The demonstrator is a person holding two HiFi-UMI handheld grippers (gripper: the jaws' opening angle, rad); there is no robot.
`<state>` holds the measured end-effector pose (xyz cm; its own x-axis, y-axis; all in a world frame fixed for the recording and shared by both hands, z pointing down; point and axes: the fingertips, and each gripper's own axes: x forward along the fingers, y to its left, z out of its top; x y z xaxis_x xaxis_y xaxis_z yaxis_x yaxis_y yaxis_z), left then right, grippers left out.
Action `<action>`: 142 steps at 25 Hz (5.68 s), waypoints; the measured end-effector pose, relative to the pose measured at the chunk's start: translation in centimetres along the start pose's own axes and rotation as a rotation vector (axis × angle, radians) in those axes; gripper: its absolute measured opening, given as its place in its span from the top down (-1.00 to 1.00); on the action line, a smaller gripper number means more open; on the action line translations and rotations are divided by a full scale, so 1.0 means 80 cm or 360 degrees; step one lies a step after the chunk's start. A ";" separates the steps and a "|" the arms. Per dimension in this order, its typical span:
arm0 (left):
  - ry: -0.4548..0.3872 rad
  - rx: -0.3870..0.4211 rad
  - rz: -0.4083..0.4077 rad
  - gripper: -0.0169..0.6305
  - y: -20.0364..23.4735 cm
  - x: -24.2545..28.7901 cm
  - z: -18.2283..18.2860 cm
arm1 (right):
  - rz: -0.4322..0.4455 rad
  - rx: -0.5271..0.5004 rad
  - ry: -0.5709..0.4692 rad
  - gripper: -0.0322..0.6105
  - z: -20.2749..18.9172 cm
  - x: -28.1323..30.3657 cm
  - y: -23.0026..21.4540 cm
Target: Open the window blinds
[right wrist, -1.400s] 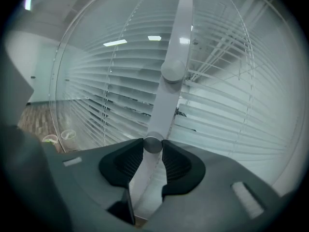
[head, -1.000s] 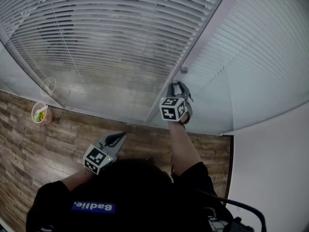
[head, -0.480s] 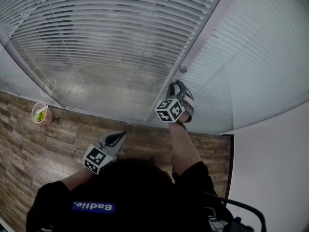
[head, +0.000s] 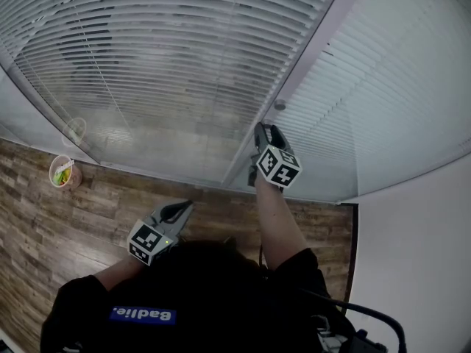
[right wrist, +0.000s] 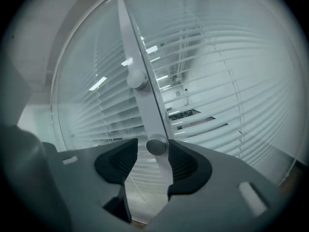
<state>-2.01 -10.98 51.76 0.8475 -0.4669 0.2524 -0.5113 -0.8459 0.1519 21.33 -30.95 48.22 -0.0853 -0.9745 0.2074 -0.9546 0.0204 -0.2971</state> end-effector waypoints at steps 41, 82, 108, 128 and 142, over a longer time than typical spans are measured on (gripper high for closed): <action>-0.0001 -0.0007 -0.0032 0.95 -0.006 -0.002 0.006 | -0.0291 -0.0939 0.0290 0.50 0.003 0.002 0.007; -0.0075 0.0038 -0.0060 0.95 -0.197 -0.026 -0.003 | -0.0005 -0.1017 -0.0002 0.46 -0.028 -0.258 0.056; -0.0126 0.0047 -0.0196 0.95 -0.277 -0.057 -0.004 | 0.0211 -0.0934 0.0048 0.52 -0.082 -0.423 0.120; -0.0096 0.0095 -0.0368 0.95 -0.233 -0.083 -0.026 | 0.0460 -0.0706 0.0086 0.66 -0.173 -0.447 0.196; -0.0094 0.0069 -0.0321 0.95 -0.215 -0.082 -0.030 | 0.0587 -0.0573 0.0145 0.82 -0.208 -0.447 0.191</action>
<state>0.90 7.27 49.77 0.9395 -0.3005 0.1644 -0.3251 -0.9334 0.1518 5.04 7.92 51.76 -0.4434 -0.8650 0.2349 -0.8928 0.4495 -0.0297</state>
